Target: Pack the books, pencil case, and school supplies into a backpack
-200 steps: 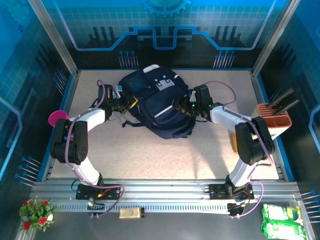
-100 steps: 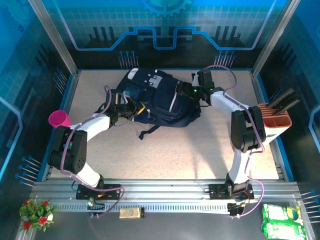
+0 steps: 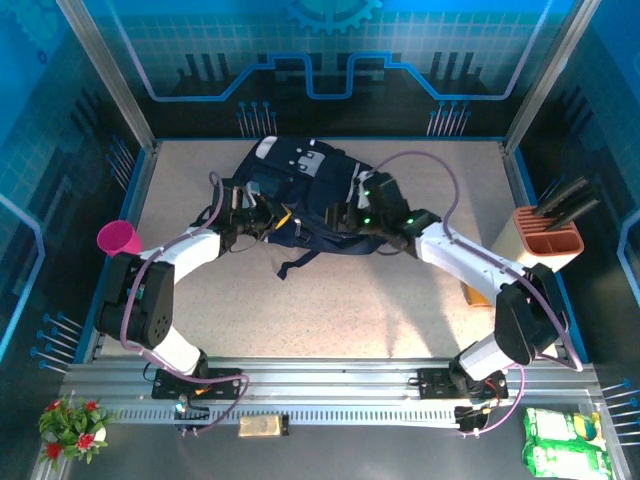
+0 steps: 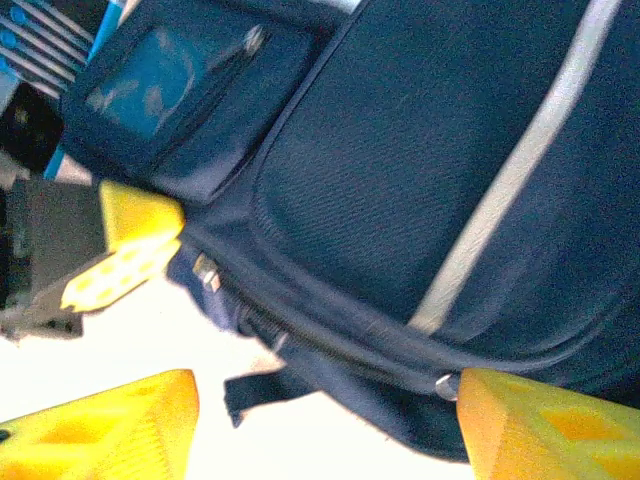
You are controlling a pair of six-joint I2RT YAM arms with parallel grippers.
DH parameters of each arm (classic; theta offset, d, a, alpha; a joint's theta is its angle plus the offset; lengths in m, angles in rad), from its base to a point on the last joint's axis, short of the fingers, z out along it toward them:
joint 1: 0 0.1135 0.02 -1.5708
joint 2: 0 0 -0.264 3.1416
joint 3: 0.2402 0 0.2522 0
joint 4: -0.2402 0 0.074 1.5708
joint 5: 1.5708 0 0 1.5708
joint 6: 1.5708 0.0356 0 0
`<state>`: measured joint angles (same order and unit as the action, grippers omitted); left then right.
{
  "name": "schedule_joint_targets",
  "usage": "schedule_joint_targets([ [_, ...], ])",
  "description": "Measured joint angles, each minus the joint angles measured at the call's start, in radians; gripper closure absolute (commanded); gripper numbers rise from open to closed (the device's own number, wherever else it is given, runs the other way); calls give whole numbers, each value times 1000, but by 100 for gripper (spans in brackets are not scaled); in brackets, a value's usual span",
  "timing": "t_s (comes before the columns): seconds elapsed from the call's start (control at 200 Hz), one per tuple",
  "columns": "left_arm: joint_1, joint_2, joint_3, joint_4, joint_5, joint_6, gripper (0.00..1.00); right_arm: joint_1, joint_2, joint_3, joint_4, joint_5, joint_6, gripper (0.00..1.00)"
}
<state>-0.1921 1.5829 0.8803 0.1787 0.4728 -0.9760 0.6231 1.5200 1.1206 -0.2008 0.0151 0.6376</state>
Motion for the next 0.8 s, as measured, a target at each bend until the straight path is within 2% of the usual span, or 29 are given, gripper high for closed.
schedule_joint_targets([
  [0.125, -3, -7, 0, 0, -6, -9, 100, 87, 45, 0, 42, 27, 37, 49],
  [0.22, -4, -8, 0, 0, -6, -13, 100, 115, 103, 0, 86, 11, 76, 52],
  [0.43, -6, -10, 0, -1, -6, -13, 100, 130, 246, 40, 134, -23, 150, 53],
  [0.8, -6, -10, 0, -2, -6, -13, 100, 138, 354, 196, 76, -9, 156, 54],
])
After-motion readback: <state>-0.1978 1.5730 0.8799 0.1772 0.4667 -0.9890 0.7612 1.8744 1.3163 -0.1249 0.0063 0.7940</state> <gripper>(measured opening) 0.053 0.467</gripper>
